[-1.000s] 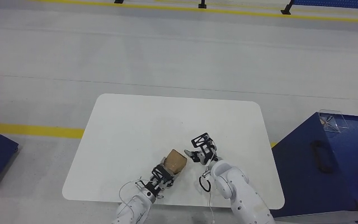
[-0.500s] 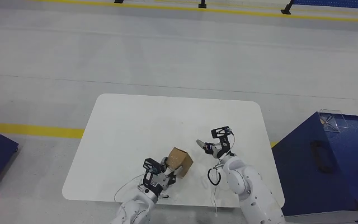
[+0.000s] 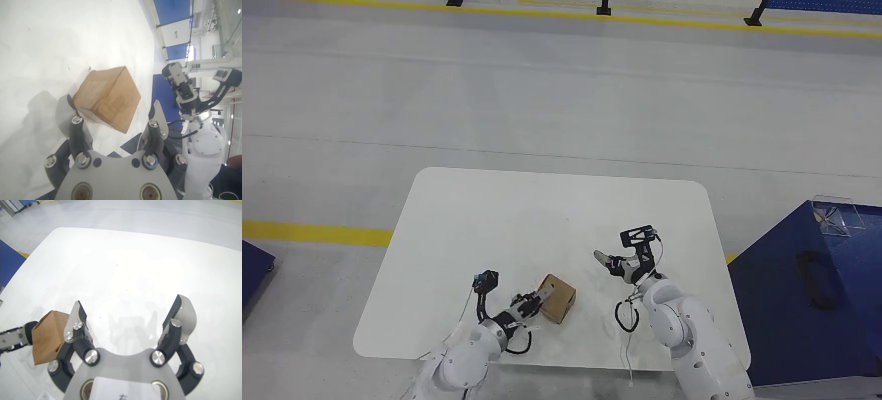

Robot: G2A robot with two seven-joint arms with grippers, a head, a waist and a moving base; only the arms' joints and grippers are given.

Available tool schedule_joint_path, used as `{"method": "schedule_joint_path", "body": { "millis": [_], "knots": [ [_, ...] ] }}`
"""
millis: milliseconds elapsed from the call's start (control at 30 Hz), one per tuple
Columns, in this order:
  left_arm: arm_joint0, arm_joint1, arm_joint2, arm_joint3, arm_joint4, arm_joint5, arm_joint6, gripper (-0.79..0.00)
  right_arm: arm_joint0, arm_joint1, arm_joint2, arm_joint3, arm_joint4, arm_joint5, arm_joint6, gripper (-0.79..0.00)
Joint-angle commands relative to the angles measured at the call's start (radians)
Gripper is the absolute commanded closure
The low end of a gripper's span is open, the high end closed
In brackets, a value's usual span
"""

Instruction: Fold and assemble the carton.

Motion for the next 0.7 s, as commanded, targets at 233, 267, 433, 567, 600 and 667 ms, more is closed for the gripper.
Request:
{"method": "schedule_joint_path", "body": {
  "millis": [233,267,433,567,600,667],
  "knots": [
    [0.086,0.025,0.099,-0.089,0.756,-0.268,0.471,0.000,0.000,0.000,0.000,0.000,0.000,0.000,0.000,-0.785],
    [0.076,0.023,0.119,-0.066,0.836,-0.229,0.509,0.000,0.000,0.000,0.000,0.000,0.000,0.000,0.000,-0.785],
    [0.011,0.005,0.207,0.060,0.914,-0.139,0.587,0.000,0.000,0.000,0.000,0.000,0.000,0.000,0.000,-0.785],
    [-0.039,-0.007,0.238,0.124,0.894,-0.120,0.578,0.000,0.000,0.000,0.000,0.000,0.000,0.000,0.000,-0.785],
    [-0.047,-0.009,0.245,0.135,0.885,-0.123,0.574,0.000,0.000,0.000,0.000,0.000,0.000,0.000,0.000,-0.785],
    [-0.063,-0.013,0.250,0.153,0.868,-0.115,0.556,0.000,0.000,0.000,0.000,0.000,0.000,0.000,0.000,-0.785]
  ]
}}
